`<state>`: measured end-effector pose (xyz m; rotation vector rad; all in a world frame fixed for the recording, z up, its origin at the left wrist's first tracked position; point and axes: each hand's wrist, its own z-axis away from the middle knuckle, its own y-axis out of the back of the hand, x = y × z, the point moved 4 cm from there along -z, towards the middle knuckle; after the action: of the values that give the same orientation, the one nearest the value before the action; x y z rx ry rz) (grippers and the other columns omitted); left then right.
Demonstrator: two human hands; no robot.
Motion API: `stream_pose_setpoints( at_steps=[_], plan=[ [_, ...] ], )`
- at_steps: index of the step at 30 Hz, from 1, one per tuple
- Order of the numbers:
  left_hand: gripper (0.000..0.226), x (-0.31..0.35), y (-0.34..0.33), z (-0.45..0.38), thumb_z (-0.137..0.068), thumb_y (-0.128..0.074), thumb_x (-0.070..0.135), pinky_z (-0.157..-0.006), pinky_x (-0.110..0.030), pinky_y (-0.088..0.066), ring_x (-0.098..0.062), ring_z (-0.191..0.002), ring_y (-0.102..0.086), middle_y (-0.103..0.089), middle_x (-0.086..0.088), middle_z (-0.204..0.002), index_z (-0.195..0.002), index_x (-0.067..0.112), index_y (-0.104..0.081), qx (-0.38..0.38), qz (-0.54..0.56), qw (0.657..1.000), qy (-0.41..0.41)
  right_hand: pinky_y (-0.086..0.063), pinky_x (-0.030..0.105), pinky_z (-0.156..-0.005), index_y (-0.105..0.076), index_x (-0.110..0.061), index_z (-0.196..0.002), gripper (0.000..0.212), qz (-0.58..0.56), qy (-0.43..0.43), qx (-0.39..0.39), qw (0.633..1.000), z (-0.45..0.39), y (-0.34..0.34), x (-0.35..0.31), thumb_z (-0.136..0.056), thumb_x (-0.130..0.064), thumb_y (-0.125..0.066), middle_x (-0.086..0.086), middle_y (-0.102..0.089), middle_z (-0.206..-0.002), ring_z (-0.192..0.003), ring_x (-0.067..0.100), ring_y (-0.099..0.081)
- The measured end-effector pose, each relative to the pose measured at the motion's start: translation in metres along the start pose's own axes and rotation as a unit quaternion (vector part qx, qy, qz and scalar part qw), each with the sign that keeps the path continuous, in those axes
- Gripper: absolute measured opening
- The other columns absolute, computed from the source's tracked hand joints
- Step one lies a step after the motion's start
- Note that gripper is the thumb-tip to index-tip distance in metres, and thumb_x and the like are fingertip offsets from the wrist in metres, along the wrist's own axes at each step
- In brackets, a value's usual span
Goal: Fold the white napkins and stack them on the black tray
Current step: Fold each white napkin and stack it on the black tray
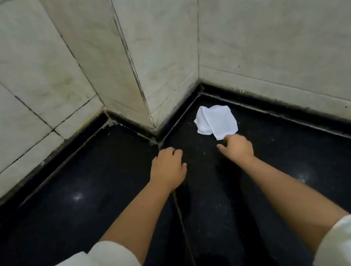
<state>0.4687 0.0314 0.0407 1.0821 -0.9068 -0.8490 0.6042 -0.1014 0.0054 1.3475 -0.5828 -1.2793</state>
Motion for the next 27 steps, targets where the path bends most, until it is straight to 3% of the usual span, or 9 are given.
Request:
stream_pose_setpoints(
  at_steps=[4,8,11,14,16,20,23,27],
  plan=[
    [0.044,-0.003,-0.013,-0.039,-0.096,-0.043,0.029,-0.105,-0.035,-0.037,-0.021,-0.13,-0.037,-0.039,-0.006,-0.141,-0.137,0.014,-0.039,-0.013,-0.004,1.0,-0.015,-0.039,0.039,-0.094,-0.055,-0.005,-0.115,0.039,0.031,-0.024,0.032,0.999,-0.046,-0.018,-0.004,-0.091,-0.036,-0.05,0.013,-0.057,-0.118,-0.114,0.031,-0.049],
    [0.045,-0.005,-0.034,-0.062,-0.096,-0.043,0.03,-0.107,-0.032,-0.036,-0.02,-0.132,-0.035,-0.038,-0.004,-0.143,-0.138,0.015,-0.037,-0.04,0.011,0.999,-0.02,-0.038,0.036,-0.089,-0.061,-0.003,-0.097,0.023,0.049,-0.011,0.035,0.998,-0.067,-0.031,0.006,-0.092,-0.019,-0.045,0.012,-0.06,-0.108,-0.103,0.029,-0.054],
    [0.045,-0.003,-0.042,-0.071,-0.096,-0.043,0.03,-0.108,-0.03,-0.036,-0.018,-0.133,-0.035,-0.038,-0.003,-0.144,-0.139,0.016,-0.037,-0.042,0.022,0.999,-0.018,-0.034,0.033,-0.08,-0.063,-0.004,-0.09,0.023,0.074,0.037,0.039,0.996,-0.074,-0.033,0.012,-0.09,-0.009,-0.041,0.011,-0.062,-0.102,-0.097,0.029,-0.055],
    [0.044,-0.003,-0.044,-0.077,-0.097,-0.043,0.029,-0.108,-0.028,-0.034,-0.016,-0.133,-0.035,-0.039,-0.002,-0.143,-0.139,0.016,-0.037,-0.034,0.038,0.999,-0.01,-0.033,0.031,-0.079,-0.062,-0.01,-0.084,0.024,0.073,0.052,0.025,0.996,-0.081,-0.032,0.015,-0.09,-0.028,-0.048,0.006,-0.059,-0.093,-0.096,0.026,-0.056],
    [0.044,-0.002,-0.044,-0.08,-0.097,-0.042,0.029,-0.107,-0.026,-0.034,-0.016,-0.131,-0.036,-0.039,-0.002,-0.142,-0.138,0.016,-0.037,-0.033,0.042,0.999,-0.008,-0.038,0.032,-0.086,-0.063,-0.011,-0.09,0.031,0.095,0.05,0.016,0.994,-0.086,-0.03,0.01,-0.088,-0.04,-0.052,0.004,-0.062,-0.095,-0.097,0.025,-0.058],
    [0.045,-0.004,-0.039,-0.089,-0.096,-0.043,0.028,-0.107,-0.028,-0.035,-0.017,-0.131,-0.037,-0.04,-0.003,-0.142,-0.139,0.014,-0.036,-0.011,0.051,0.999,0.002,-0.041,0.029,-0.086,-0.06,-0.011,-0.083,0.019,0.08,0.028,-0.01,0.996,-0.093,-0.027,0.001,-0.091,-0.018,-0.044,0.006,-0.061,-0.084,-0.097,0.025,-0.06],
    [0.053,0.002,-0.034,-0.093,-0.096,-0.045,0.028,-0.11,-0.03,-0.032,-0.019,-0.135,-0.033,-0.035,-0.005,-0.146,-0.144,0.014,-0.027,0.015,0.074,0.997,0.009,-0.037,0.028,-0.076,-0.057,-0.006,-0.072,0.021,0.072,0.094,-0.026,0.993,-0.085,-0.013,0.001,-0.088,-0.015,-0.046,0.004,-0.045,-0.068,-0.085,0.026,-0.055],
    [0.075,0.029,-0.035,-0.09,-0.092,-0.053,0.031,-0.117,-0.037,-0.019,-0.026,-0.145,-0.009,-0.004,-0.011,-0.157,-0.149,0.024,-0.004,0.028,0.04,0.999,-0.012,-0.029,0.025,-0.061,-0.058,-0.001,-0.073,0.013,0.028,0.251,-0.078,0.965,-0.027,0.007,0.025,-0.079,-0.011,-0.052,0.006,-0.047,-0.077,-0.074,0.026,-0.05]
  ],
)
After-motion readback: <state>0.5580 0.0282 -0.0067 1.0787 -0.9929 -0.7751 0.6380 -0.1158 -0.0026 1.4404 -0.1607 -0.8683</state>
